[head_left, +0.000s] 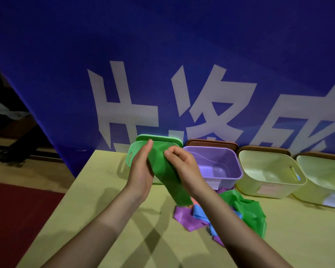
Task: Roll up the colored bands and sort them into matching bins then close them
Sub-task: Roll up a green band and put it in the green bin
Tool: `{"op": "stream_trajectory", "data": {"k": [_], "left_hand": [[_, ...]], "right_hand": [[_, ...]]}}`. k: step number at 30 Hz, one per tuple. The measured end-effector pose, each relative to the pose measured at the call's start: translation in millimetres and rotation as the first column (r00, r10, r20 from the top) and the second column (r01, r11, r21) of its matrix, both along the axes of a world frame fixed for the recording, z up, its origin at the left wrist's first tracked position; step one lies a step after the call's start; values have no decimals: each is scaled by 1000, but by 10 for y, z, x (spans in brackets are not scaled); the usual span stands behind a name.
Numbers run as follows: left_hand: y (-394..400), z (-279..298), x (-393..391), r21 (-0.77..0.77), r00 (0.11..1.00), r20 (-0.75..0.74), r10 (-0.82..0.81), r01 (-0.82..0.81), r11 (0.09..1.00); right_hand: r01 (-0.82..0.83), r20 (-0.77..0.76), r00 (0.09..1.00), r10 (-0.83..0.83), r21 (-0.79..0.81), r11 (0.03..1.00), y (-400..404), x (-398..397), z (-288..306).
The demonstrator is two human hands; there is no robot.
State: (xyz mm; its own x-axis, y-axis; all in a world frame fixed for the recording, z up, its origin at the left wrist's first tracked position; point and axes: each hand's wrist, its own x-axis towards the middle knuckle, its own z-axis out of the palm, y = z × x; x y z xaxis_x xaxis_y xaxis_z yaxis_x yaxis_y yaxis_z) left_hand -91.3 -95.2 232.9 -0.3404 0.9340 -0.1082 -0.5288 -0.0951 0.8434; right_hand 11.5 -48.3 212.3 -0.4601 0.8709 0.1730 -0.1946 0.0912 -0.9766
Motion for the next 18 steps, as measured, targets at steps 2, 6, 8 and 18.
{"op": "stream_trajectory", "data": {"k": [2, 6, 8, 18], "left_hand": [[22, -7, 1, -22, 999, -14, -36, 36, 999], [89, -13, 2, -76, 993, -43, -113, 109, 991], [102, -18, -18, -67, 986, -30, -166, 164, 984], [37, -142, -405, 60, 945, 318, 74, -98, 993]], "right_hand": [[-2, -2, 1000, 2, 0, 1000, 33, 7, -34], [-22, -11, 1000, 22, -43, 999, 75, 27, -77], [-87, -17, 996, 85, -92, 992, 72, 46, -83], [-320, 64, 918, 391, -461, 828, 18, 156, -465]]}}
